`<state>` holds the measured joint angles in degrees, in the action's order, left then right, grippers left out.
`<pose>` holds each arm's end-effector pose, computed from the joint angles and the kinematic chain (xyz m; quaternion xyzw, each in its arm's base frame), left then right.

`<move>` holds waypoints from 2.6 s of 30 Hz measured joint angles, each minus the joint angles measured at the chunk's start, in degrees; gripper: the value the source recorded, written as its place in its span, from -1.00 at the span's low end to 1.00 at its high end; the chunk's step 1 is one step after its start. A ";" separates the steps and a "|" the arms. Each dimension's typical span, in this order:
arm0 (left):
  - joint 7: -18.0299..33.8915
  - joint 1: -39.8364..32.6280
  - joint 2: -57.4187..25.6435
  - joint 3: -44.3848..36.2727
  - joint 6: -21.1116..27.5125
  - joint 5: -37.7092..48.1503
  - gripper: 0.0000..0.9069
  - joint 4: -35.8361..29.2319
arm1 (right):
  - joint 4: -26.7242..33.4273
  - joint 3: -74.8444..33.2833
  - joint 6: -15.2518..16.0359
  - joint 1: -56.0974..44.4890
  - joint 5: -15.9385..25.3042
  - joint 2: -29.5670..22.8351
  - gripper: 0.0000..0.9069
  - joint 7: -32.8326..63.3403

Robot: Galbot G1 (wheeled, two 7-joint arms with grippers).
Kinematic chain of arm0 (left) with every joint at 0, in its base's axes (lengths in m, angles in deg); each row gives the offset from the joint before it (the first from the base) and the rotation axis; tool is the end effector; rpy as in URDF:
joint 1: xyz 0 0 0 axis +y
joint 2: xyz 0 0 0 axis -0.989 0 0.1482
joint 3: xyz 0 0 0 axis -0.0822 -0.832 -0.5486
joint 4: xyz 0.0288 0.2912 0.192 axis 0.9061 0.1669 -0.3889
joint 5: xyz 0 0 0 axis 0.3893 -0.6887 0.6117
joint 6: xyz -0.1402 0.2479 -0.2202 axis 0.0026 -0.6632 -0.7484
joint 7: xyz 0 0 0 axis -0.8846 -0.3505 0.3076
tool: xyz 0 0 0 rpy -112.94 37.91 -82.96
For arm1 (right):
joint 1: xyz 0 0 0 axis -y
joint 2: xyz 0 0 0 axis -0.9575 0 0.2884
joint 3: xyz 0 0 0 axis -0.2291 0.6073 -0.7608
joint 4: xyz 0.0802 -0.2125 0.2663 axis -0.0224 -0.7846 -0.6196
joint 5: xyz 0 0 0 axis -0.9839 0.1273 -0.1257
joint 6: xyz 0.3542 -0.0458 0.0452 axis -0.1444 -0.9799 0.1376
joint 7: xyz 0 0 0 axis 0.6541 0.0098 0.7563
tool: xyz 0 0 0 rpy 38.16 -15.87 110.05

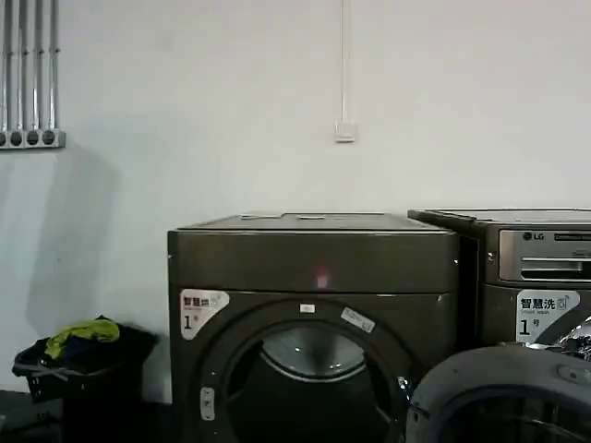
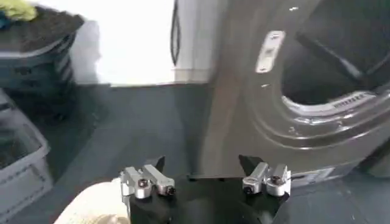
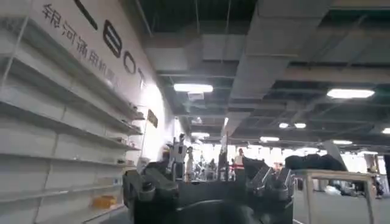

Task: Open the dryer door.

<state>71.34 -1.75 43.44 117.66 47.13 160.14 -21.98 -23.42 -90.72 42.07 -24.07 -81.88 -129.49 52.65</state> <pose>0.3479 0.2932 -0.0281 -0.1251 -0.9390 -0.0064 0.3202 -0.2167 -0.4250 -0.1572 0.6873 0.7005 -0.1605 0.1053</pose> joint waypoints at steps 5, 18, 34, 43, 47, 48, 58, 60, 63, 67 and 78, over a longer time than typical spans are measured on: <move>0.60 0.36 -3.58 -2.39 -0.03 4.09 1.00 2.31 | -0.09 0.64 0.41 0.53 1.16 0.03 1.00 -0.10; 0.38 3.78 -11.11 -12.05 -0.05 2.04 1.00 1.12 | 0.22 0.68 0.24 0.29 1.12 0.39 1.00 -0.04; 2.16 4.01 -12.98 -13.21 -0.05 3.17 1.00 4.72 | -0.12 2.19 0.21 1.86 1.90 0.35 1.00 -0.03; 1.38 4.18 -12.98 -13.38 -0.05 1.38 1.00 4.57 | 0.47 1.94 0.22 1.81 2.01 0.67 1.00 0.03; 1.38 4.16 -12.98 -13.38 -0.05 0.75 1.00 4.63 | 0.47 1.93 0.23 1.84 2.07 0.68 1.00 0.03; 1.36 4.16 -12.98 -13.38 -0.05 0.50 1.00 4.71 | 0.47 1.93 0.23 1.84 2.11 0.68 1.00 0.03; 1.01 4.29 -12.90 -13.39 -0.05 -1.36 1.00 5.11 | 0.72 1.76 0.23 1.65 2.26 0.89 1.00 0.02; 0.94 4.35 -12.85 -13.43 -0.05 -1.59 1.00 5.07 | 0.76 1.73 0.22 1.55 2.26 0.93 1.00 0.01; 0.78 4.37 -12.75 -13.47 -0.05 -1.81 1.00 5.07 | 0.98 1.65 0.16 1.47 2.25 0.98 1.00 -0.02; 0.46 4.44 -12.66 -13.54 -0.05 -1.90 1.00 5.07 | 1.21 1.60 0.11 1.38 2.25 1.03 1.00 -0.05; 1.21 4.42 -13.10 -13.68 -0.05 -0.91 1.00 5.45 | 2.82 1.05 -0.55 0.31 2.33 1.32 1.00 -0.40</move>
<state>72.55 2.67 30.35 103.99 47.07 159.23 -16.54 -20.60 -89.66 41.52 -23.76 -79.55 -128.17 52.24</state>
